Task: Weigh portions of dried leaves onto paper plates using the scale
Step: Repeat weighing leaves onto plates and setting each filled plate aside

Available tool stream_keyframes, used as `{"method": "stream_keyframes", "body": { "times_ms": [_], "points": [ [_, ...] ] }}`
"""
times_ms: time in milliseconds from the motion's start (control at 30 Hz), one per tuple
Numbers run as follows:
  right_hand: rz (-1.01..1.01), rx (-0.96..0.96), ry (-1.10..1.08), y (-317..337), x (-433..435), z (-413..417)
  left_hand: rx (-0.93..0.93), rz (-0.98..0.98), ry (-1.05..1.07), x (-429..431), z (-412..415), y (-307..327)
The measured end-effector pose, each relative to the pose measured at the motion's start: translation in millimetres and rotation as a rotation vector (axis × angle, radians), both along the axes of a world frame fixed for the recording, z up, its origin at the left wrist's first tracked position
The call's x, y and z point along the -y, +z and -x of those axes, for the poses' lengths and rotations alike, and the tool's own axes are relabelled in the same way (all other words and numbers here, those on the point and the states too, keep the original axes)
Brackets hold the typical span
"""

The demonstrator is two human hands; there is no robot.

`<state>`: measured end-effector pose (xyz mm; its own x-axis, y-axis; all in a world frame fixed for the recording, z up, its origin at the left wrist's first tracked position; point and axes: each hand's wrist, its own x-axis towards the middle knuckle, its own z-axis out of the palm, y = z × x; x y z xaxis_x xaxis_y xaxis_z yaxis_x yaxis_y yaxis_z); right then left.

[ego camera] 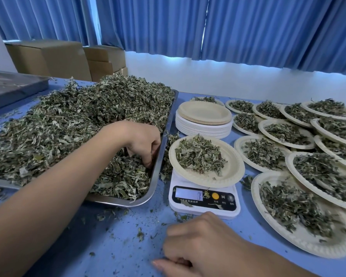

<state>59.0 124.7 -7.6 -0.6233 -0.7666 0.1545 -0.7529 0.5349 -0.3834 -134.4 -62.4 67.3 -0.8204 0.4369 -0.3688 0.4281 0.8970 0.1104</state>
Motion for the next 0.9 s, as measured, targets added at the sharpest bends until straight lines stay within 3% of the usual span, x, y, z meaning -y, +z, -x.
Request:
{"method": "stream_keyframes", "body": {
  "times_ms": [133,267,367,467,567,700,800,900],
  "points": [
    [0.021,0.005,0.004,0,0,0,-0.022,-0.040,0.011,3,0,3],
    [0.054,-0.130,0.012,3,0,0,-0.043,-0.059,0.009,6,-3,11],
    [0.324,-0.090,-0.064,11,-1,-5,-0.147,-0.238,0.056,2,-5,17],
    [0.544,-0.314,-0.308,28,-16,2,-0.260,-0.477,0.042,-10,-11,20],
    [0.424,-0.492,-0.697,56,-47,26,-0.251,-0.484,0.005,-24,-19,17],
    [-0.034,-0.297,-1.114,70,-86,58,-0.270,-0.363,0.006,-40,-26,2],
    [-0.019,-0.040,-1.103,70,-95,67,-0.274,-0.369,0.045,-45,-27,-2],
    [0.031,0.044,-1.073,64,-98,73,-0.282,-0.409,0.075,-46,-29,-4]
  ]
}}
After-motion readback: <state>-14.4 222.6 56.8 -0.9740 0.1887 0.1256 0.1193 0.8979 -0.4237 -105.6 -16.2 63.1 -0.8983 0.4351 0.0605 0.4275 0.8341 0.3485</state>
